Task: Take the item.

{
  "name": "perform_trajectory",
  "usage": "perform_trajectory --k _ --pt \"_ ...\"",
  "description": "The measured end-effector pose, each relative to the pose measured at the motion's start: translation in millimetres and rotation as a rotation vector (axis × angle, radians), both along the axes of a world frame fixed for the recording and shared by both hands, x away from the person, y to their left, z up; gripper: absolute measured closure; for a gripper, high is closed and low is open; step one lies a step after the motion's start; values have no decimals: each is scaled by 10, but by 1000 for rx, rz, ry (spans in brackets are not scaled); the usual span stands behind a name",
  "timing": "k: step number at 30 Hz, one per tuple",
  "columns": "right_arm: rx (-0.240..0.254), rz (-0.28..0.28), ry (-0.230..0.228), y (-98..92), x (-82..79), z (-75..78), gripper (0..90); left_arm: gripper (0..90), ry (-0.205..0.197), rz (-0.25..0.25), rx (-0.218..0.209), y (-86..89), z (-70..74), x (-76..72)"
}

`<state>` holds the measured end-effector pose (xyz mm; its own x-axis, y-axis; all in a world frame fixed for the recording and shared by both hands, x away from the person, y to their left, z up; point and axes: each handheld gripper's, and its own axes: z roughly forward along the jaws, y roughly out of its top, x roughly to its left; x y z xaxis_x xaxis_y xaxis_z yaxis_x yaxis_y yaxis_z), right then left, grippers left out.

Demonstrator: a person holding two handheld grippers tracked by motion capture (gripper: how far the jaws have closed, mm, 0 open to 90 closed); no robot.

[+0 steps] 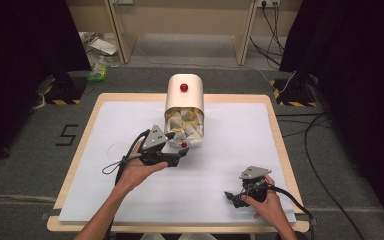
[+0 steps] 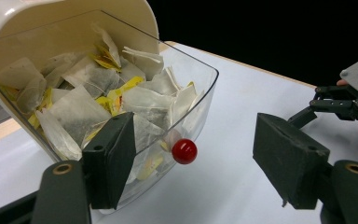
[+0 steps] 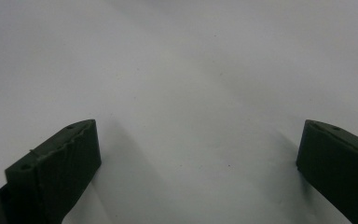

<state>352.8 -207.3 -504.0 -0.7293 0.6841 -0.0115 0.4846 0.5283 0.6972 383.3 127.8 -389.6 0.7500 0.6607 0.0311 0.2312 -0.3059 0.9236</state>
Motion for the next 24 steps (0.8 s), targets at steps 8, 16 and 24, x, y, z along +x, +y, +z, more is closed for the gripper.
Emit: perform_trajectory --k 8,16,24 --pt "0 0 -1 0 0 0 2 292 3 -5 6 0 0 -13" --pt "0 0 0 0 0 0 2 291 8 -11 5 4 -10 -40" --pt "0 0 0 0 0 0 2 284 20 -23 2 17 -3 -37"
